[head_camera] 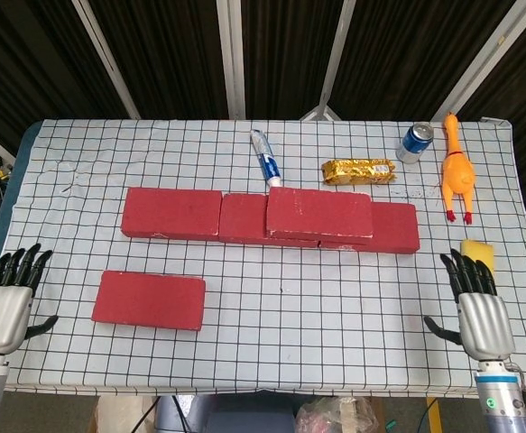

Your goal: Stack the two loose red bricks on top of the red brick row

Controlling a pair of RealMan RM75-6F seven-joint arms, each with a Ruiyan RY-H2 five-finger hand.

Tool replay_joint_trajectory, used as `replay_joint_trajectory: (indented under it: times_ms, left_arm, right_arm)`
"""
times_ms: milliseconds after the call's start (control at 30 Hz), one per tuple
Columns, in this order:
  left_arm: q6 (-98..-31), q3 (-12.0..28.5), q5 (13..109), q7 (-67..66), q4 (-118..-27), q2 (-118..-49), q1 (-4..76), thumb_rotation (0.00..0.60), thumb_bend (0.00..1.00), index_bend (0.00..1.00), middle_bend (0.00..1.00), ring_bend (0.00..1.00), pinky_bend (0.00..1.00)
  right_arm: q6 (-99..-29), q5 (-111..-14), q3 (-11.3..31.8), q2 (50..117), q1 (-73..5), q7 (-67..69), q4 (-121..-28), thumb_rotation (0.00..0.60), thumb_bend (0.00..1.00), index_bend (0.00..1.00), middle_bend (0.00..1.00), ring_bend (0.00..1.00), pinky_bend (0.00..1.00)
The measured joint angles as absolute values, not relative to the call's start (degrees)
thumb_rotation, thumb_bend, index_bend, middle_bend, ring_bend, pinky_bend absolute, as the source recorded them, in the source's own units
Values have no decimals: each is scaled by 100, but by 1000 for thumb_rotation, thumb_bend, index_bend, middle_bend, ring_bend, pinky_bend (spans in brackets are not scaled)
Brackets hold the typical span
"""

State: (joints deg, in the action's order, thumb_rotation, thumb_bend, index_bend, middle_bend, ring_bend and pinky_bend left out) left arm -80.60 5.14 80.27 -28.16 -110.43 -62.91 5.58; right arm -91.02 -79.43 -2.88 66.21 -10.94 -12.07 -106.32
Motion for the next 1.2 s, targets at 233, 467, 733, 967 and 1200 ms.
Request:
replay_joint_trajectory:
  times_ms: [233,467,733,967,1200]
  left_arm:
    - [-7155,698,6924,-3442,-11459,-6003,1142,600,0,15,0,0,17]
    - [-6419,869,5795,-4259,-11651,-5909,1940,600,0,0,0,0,16]
    - [-5988,823,4836,-4921,-11626,-6268,2735,600,0,0,0,0,16]
    - [-5925,566,4443,-5167,-11555,-6649,3093,600,0,0,0,0,16]
    - [-5977,324,4354,-5232,-11535,-6867,3287,600,0,0,0,0,16]
  right_arm:
    - [-9454,-8355,-276,6708,-785,-1145,-10485,600,190,6,0,0,0]
    - [-9356,-8346,-263,6626,-678,-1147,-10610,600,189,6,0,0,0]
    - [-9122,-8187,-176,6572,-634,-1262,-10752,600,189,6,0,0,0]
    - [-9008,-8075,-77,6562,-602,-1317,-10775,600,189,6,0,0,0]
    - [-8916,-8020,1,6582,-578,-1397,-10793,600,189,6,0,0,0]
